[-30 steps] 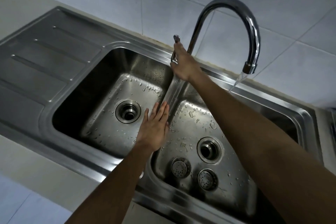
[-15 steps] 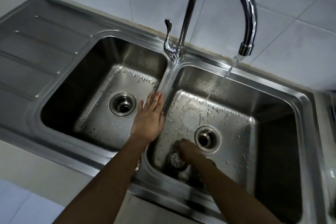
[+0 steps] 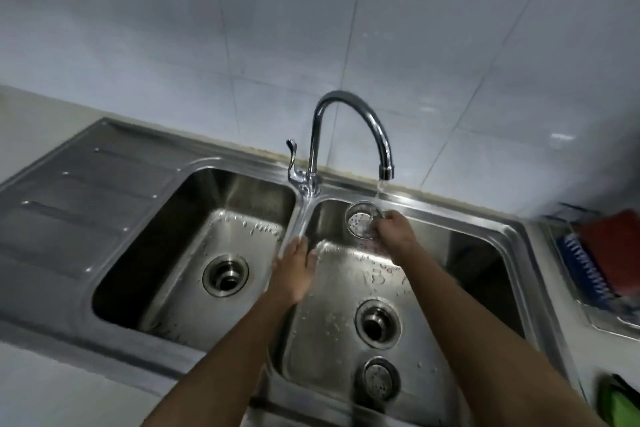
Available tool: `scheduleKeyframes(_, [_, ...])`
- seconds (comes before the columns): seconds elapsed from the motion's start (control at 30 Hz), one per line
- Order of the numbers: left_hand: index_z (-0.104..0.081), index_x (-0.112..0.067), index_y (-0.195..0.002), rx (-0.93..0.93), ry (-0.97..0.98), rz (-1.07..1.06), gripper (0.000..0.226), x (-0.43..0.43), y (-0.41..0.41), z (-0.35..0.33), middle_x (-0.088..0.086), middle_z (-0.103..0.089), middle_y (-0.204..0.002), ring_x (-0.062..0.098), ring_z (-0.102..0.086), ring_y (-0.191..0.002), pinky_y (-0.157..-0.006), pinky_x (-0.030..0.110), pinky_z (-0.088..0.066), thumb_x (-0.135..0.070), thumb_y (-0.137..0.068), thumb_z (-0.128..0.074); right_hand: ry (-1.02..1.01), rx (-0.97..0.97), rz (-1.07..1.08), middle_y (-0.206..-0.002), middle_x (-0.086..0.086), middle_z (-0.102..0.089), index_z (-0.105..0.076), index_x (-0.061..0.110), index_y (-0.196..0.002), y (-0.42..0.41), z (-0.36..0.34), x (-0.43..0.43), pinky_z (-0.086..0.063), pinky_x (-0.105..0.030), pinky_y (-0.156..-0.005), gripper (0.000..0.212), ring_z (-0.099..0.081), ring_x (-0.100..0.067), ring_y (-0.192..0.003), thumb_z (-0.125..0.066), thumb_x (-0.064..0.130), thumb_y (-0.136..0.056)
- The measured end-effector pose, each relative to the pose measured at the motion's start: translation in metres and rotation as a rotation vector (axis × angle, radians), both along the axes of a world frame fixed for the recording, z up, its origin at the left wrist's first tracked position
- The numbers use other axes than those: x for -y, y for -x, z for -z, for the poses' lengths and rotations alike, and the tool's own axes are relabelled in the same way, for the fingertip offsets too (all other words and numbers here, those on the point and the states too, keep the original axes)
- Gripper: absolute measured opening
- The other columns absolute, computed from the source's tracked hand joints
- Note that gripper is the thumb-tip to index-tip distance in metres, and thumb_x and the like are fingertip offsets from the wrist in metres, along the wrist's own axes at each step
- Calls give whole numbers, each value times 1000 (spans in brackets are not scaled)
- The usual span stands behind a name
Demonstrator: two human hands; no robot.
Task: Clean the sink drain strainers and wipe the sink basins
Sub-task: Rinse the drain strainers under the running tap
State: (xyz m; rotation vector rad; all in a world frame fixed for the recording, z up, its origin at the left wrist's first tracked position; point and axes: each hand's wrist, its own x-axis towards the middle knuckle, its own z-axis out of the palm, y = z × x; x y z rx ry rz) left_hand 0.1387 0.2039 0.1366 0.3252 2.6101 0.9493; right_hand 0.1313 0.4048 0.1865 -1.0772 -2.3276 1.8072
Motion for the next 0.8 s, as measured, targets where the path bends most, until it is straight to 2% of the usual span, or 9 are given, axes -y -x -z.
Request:
scheduleKeyframes(0.07, [-23, -18, -150, 116, -349, -64, 51, -23, 4, -34, 2, -29, -154, 20, -29, -141, -110, 24, -19, -37, -103, -27, 92, -54, -15, -76, -11, -63, -62, 10, -90, -3, -22, 2, -53, -27, -47, 18, -60, -19, -59, -54, -5, -83])
scheduleKeyframes(0.17, [-33, -23, -144, 261, -602, -116, 48, -53, 13, -71, 6, -40, -148, 26, -42, -133, -108, 38, -35, -43, -101, -31, 214, -81, -34, -71, -8, -57, -60, 10, -89, -12, -41, 7, -51, -22, -43, 18, -54, -14, -58, -51, -6, -89])
scheduleKeyframes(0.27, [-40, -22, -137, 448, -738, -168, 42, -70, 21, -88, 6, -51, -133, 28, -54, -117, -88, 40, -54, -39, -99, -40, 203, -108, -58, -71, -6, -59, -62, 8, -94, -20, -50, 9, -53, -21, -45, 16, -57, -13, -57, -52, -4, -90])
scheduleKeyframes(0.37, [-45, -16, -134, 507, -761, -201, 38, -72, 20, -91, 10, -55, -121, 27, -57, -108, -81, 36, -57, -32, -100, -41, 230, -140, -30, -81, -8, -64, -61, 11, -96, -26, -50, 8, -55, -27, -58, 9, -62, -18, -70, -54, 6, -93])
scheduleKeyframes(0.5, [-54, -9, -122, 543, -776, -220, 40, -67, 18, -81, 17, -62, -117, 31, -62, -106, -76, 34, -58, -37, -101, -34, 290, -150, 26, -103, -13, -69, -67, 12, -104, -31, -37, 12, -59, -40, -80, 20, -66, -27, -94, -55, 25, -95])
scheduleKeyframes(0.57, [-54, -8, -118, 545, -813, -246, 32, -62, 22, -79, 16, -63, -117, 32, -62, -107, -81, 38, -57, -30, -101, -38, 361, -160, 71, -104, -15, -68, -67, 9, -109, -31, -33, 16, -60, -35, -72, 24, -66, -27, -92, -55, 25, -96])
scheduleKeyframes(0.67, [-53, -7, -116, 544, -909, -311, 24, -52, 34, -75, 11, -65, -105, 26, -65, -94, -83, 35, -54, -2, -99, -38, 487, -195, 138, -93, -13, -64, -63, 5, -107, -26, -40, 24, -57, -24, -52, 20, -63, -22, -78, -57, 19, -95])
scheduleKeyframes(0.73, [-52, -8, -115, 490, -868, -322, 27, -47, 42, -71, 6, -63, -101, 20, -63, -89, -82, 31, -52, 3, -97, -36, 557, -229, 179, -92, -12, -62, -61, 7, -105, -21, -50, 29, -58, -26, -54, 15, -62, -24, -81, -57, 17, -95])
scheduleKeyframes(0.8, [-54, -11, -122, 356, -736, -348, 28, -49, 49, -67, 5, -61, -98, 21, -58, -85, -78, 31, -49, -7, -98, -40, 504, -262, 195, -98, -13, -63, -61, 11, -106, -14, -53, 25, -60, -35, -67, 12, -63, -29, -91, -56, 13, -95])
